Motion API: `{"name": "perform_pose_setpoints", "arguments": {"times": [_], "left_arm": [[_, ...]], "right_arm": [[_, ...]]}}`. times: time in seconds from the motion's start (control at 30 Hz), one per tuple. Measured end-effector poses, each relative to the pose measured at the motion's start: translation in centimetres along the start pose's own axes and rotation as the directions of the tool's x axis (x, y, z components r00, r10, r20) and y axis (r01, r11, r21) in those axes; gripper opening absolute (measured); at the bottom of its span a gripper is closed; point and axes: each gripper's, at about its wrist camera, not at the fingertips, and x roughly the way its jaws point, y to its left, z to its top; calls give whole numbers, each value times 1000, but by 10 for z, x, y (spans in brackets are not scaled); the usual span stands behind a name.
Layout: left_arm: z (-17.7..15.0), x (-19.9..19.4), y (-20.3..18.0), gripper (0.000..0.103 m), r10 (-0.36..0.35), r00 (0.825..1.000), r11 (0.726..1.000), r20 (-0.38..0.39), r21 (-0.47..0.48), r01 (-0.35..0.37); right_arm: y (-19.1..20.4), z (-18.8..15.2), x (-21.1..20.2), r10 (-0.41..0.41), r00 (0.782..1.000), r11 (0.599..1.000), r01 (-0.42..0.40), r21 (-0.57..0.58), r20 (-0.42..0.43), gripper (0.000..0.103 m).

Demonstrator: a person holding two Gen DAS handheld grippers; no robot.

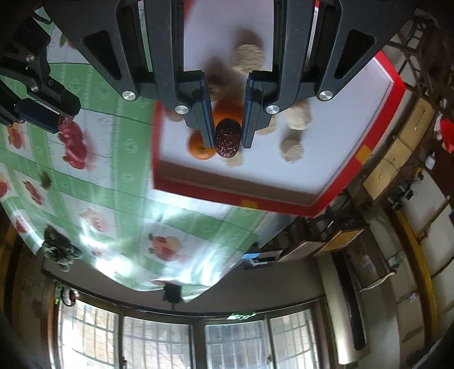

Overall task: Organize fruits
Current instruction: 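Carry the red dates in both grippers over to the tray, then open the left gripper over the tray while the right gripper releases its date there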

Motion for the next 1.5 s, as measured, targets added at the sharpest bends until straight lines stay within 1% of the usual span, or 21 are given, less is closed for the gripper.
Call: {"name": "perform_pose_setpoints", "arguments": {"times": [0.17, 0.33, 0.47, 0.57, 0.7, 0.83, 0.93, 1.0, 1.1, 1.2, 1.23, 1.3, 1.33, 1.37, 1.4, 1.5], "left_arm": [[0, 6, 21, 18, 35, 999, 999, -13, -29, -35], [0, 12, 36, 18, 49, 999, 998, -22, -48, -50], [2, 20, 47, 18, 52, 998, 996, -45, -66, -55], [4, 28, 53, 18, 59, 997, 995, -57, -73, -63], [8, 37, 59, 18, 27, 996, 995, -87, -96, -36], [11, 45, 66, 18, 38, 994, 994, -102, -103, -49], [11, 50, 71, 18, 39, 992, 992, -117, -115, -53], [10, 52, 72, 18, 41, 991, 993, -125, -105, -54], [9, 57, 73, 18, 35, 989, 991, -143, -119, -53], [10, 59, 72, 19, 39, 988, 991, -149, -119, -57], [9, 59, 71, 20, 41, 988, 991, -152, -117, -60], [9, 59, 71, 34, 46, 987, 991, -153, -115, -64], [10, 58, 72, 51, 42, 987, 991, -152, -121, -60], [11, 56, 73, 60, 35, 989, 990, -147, -131, -54], [11, 53, 74, 60, 34, 990, 988, -138, -143, -54], [14, 46, 73, 60, 38, 991, 987, -127, -152, -57]], "right_arm": [[24, 11, 18, 34, 999, 998, -35, -48, -17, 32], [41, 18, 35, 59, 997, 995, -63, -82, -43, 32], [51, 25, 49, 87, 994, 991, -93, -98, -61, 32], [61, 29, 55, 112, 991, 984, -121, -132, -73, 32], [76, 30, 65, 145, 985, 972, -160, -169, -97, 32], [89, 30, 77, 189, 975, 955, -211, -210, -118, 32], [95, 29, 87, 200, 971, 950, -225, -218, -132, 32], [98, 27, 89, 206, 970, 945, -232, -231, -130, 32], [101, 20, 87, 230, 960, 933, -264, -243, -158, 32], [106, 15, 83, 239, 962, 927, -266, -264, -132, 32], [107, 14, 83, 236, 964, 926, -262, -272, -127, 33], [107, 14, 82, 243, 961, 926, -271, -264, -133, 36], [104, 15, 80, 261, 956, 926, -288, -245, -138, 39], [100, 15, 78, 281, 950, 925, -306, -224, -135, 42], [98, 16, 76, 291, 948, 926, -312, -211, -125, 45], [91, 16, 67, 294, 950, 932, -309, -192, -103, 45]]}}
